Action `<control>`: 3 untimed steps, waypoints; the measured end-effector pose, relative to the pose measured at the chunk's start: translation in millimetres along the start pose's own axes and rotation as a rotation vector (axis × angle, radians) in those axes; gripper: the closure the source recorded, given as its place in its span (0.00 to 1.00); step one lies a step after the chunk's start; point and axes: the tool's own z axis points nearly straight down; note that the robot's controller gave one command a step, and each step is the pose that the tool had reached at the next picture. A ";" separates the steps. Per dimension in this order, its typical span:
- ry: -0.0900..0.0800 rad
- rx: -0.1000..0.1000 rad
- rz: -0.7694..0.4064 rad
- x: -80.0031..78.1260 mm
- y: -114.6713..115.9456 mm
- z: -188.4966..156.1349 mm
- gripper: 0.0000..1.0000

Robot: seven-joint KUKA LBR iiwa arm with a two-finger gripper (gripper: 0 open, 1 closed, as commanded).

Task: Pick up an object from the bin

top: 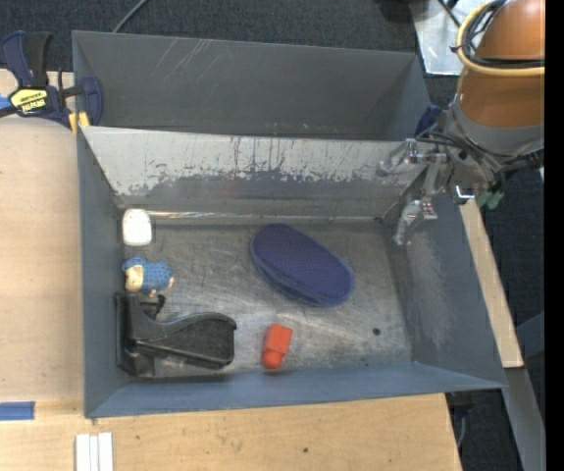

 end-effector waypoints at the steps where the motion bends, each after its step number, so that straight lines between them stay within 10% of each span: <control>1: 0.000 -0.003 -0.006 -6.3 91.3 98.9 0.00; 2: -0.008 0.000 -0.003 -8.4 86.8 93.9 1.00; 3: -0.008 0.000 -0.003 -8.4 86.9 93.9 0.00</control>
Offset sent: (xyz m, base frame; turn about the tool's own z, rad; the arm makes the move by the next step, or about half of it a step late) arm 0.0073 0.0870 -0.0946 -0.0012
